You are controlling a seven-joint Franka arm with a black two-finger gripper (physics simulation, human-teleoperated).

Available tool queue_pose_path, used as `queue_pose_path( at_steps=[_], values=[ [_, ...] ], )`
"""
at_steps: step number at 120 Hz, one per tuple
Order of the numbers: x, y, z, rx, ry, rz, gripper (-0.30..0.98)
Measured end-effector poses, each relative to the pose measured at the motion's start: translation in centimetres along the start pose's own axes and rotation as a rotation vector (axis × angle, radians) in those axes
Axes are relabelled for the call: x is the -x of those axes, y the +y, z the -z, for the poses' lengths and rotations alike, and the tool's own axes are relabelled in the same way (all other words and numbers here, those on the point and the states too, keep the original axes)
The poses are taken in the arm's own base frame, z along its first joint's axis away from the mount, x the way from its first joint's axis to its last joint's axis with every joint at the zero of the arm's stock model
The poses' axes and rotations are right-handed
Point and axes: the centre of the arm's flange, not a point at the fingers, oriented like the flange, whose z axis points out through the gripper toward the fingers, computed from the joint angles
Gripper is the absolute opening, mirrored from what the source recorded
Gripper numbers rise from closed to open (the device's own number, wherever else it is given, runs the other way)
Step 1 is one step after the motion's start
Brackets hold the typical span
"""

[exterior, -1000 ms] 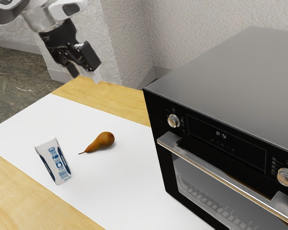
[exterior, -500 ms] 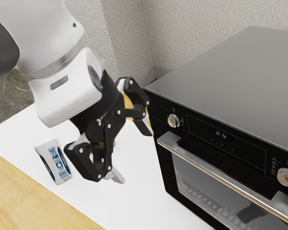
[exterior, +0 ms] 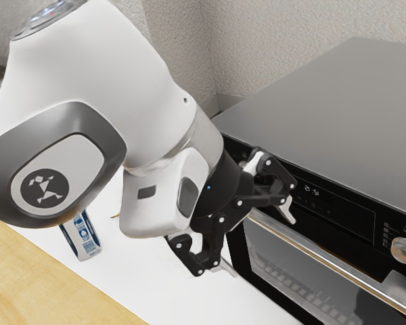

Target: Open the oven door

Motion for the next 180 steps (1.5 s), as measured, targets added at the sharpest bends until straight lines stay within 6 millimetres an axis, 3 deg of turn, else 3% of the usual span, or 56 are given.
queue_pose_path(
  at_steps=[25, 65, 85, 93, 97, 101, 108, 111, 114, 117, 119, 122, 125, 129, 133, 136, 144, 152, 158, 167, 180],
  values=[
    [0.2, -1.2, -2.0, -0.035, 0.009, -0.084, 0.69],
    [1.0, -1.0, -5.3, -0.032, -0.001, -0.163, 0.69],
    [1.7, 0.0, -7.8, -0.005, -0.006, -0.18, 0.69],
    [1.8, 1.8, -8.6, 0.009, -0.025, -0.188, 0.73],
    [0.4, 5.5, -6.6, -0.018, -0.066, -0.215, 0.55],
    [-2.7, 11.1, -2.2, -0.1, -0.103, -0.28, 0.56],
    [-8.2, 22.8, 8.5, -0.331, -0.124, -0.426, 0.6],
    [-9.4, 26.4, 13.7, -0.432, -0.117, -0.463, 0.61],
    [-8.9, 28.5, 19.3, -0.523, -0.103, -0.459, 0.62],
    [-6.4, 28.7, 24.7, -0.59, -0.075, -0.403, 0.63],
    [-3.7, 26.8, 28.0, -0.603, -0.062, -0.326, 0.64],
    [1.4, 22.6, 31.4, -0.585, -0.06, -0.178, 0.64],
    [6.8, 17.9, 32.8, -0.538, -0.058, -0.029, 0.65],
    [14.5, 10.0, 30.7, -0.443, -0.047, 0.167, 0.66],
    [19.1, 5.1, 27.6, -0.36, -0.067, 0.304, 0.66],
    [21.5, 2.5, 25.0, -0.298, -0.101, 0.397, 0.66],
    [26.9, -1.5, 17.4, -0.123, -0.184, 0.64, 0.67],
    [30.1, -3.3, 8.6, 0.06, -0.245, 0.827, 0.68],
    [30.7, -3.6, 5.0, 0.137, -0.274, 0.935, 0.68],
    [30.5, -3.6, 3.0, 0.182, -0.305, 1.07, 0.68],
    [31.1, -3.0, 2.3, 0.199, -0.34, 1.256, 0.68]
  ],
)
